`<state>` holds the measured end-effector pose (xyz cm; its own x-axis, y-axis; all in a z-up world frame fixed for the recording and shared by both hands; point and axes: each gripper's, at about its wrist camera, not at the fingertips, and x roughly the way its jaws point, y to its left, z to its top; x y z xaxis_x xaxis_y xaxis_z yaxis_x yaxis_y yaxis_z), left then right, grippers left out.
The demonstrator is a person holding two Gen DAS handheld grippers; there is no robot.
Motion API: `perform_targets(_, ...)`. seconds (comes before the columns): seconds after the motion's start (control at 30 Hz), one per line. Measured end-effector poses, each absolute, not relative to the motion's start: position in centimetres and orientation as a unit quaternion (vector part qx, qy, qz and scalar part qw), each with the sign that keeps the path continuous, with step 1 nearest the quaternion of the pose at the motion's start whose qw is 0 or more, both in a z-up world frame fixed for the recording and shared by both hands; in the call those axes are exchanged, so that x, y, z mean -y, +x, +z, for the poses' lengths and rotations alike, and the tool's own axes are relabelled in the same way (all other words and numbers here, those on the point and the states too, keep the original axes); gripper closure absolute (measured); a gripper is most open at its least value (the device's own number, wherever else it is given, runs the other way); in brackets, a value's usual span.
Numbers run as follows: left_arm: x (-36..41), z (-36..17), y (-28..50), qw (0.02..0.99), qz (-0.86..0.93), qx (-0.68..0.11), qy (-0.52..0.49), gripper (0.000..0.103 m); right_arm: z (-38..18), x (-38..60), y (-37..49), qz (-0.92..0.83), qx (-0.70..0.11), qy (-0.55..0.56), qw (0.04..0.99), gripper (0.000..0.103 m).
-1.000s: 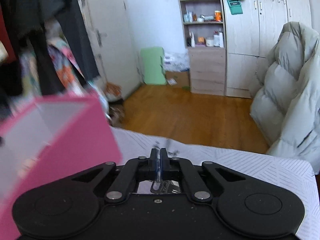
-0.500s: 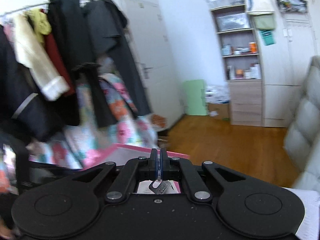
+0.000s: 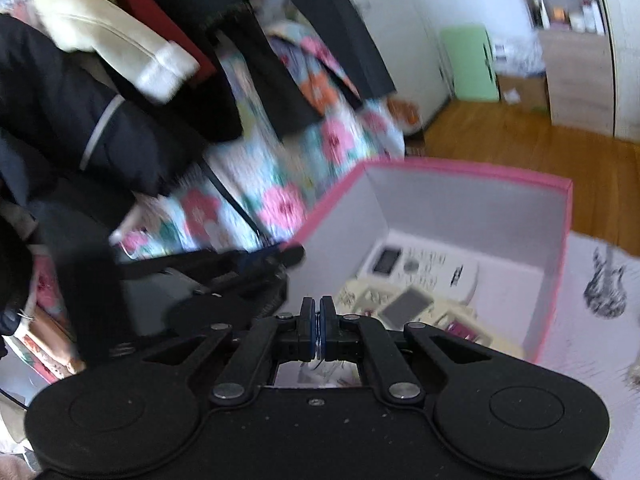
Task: Organize rigid objects
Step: 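Carry the keys into the pink box and open the right tool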
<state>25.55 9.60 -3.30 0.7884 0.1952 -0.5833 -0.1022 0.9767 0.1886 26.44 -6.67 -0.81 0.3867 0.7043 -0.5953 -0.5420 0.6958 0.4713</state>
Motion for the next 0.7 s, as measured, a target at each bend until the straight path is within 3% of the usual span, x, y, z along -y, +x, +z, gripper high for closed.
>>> perform_targets(0.1, -9.6, -3.2, 25.4, 0.943, 0.077, -0.315, 0.074, 0.095, -2.7, 5.7, 27.9, 0.367, -0.438, 0.116, 0.813, 0.099)
perform_targets(0.2, -9.8, -3.2, 25.4, 0.943, 0.076, -0.315, 0.072, 0.095, -2.8, 5.2, 27.7, 0.374, -0.442, 0.096, 0.81, 0.09)
perform_targets(0.27, -9.9, -3.2, 25.4, 0.943, 0.076, -0.314, 0.075, 0.095, -1.8, 5.3, 27.0, 0.369, -0.422, 0.057, 0.826, 0.079)
perform_targets(0.5, -10.0, -3.4, 25.1, 0.946, 0.076, -0.306, 0.073, 0.095, 1.9, 7.4, 25.1, 0.34, -0.37, -0.071, 0.862, 0.079)
perform_targets(0.7, -9.9, -3.4, 25.2, 0.947, 0.077, -0.303, 0.074, 0.095, 0.7, 6.6, 24.3, 0.321, -0.377, -0.192, 0.847, 0.079)
